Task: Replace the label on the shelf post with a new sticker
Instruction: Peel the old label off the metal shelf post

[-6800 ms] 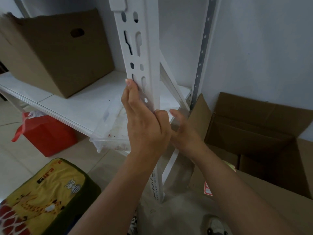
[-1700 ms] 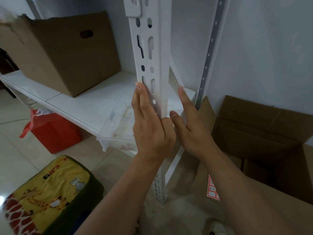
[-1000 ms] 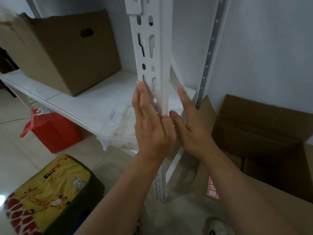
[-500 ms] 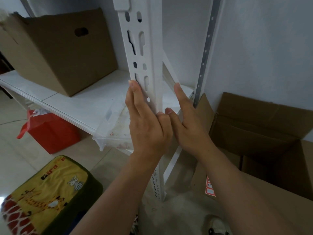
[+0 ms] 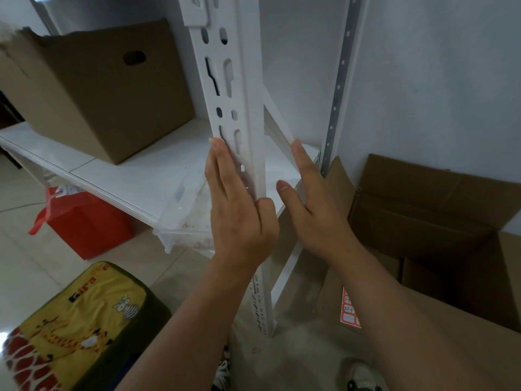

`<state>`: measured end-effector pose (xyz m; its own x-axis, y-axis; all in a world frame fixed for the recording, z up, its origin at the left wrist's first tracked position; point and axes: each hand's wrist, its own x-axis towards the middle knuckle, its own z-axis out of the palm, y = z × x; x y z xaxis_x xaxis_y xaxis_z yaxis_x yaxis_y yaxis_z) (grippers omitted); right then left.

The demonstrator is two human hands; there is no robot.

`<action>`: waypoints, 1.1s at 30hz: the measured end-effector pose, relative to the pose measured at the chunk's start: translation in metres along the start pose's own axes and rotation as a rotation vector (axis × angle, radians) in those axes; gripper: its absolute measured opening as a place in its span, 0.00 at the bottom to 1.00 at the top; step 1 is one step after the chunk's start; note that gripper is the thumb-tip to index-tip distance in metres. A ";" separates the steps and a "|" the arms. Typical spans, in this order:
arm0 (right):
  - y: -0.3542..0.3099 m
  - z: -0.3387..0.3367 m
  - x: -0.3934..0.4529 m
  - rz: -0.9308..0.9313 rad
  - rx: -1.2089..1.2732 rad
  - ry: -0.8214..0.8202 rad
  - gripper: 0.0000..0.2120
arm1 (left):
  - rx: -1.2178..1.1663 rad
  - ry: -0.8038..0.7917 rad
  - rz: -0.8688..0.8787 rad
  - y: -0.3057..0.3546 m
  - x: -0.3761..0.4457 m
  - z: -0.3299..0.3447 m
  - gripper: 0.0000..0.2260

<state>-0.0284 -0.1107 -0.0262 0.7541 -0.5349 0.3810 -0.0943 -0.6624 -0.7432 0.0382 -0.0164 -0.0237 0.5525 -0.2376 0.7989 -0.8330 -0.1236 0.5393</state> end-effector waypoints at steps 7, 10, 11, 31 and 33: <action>-0.001 0.001 0.001 0.002 -0.001 -0.009 0.32 | -0.030 0.044 -0.048 0.001 0.002 0.002 0.28; -0.001 0.002 0.000 -0.002 -0.010 -0.014 0.31 | -0.058 0.044 -0.039 0.000 0.002 0.003 0.29; 0.000 0.002 0.000 -0.001 -0.014 -0.014 0.31 | -0.065 0.042 -0.038 0.000 0.001 0.003 0.29; -0.001 0.005 -0.002 -0.046 0.036 -0.030 0.31 | -0.047 0.066 -0.017 0.000 0.003 0.006 0.29; 0.000 0.005 -0.002 -0.050 0.034 -0.032 0.31 | -0.032 0.092 -0.018 0.001 0.004 0.009 0.28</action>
<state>-0.0266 -0.1068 -0.0293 0.7776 -0.4846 0.4007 -0.0343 -0.6690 -0.7425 0.0394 -0.0263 -0.0226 0.5686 -0.1458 0.8096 -0.8226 -0.0958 0.5604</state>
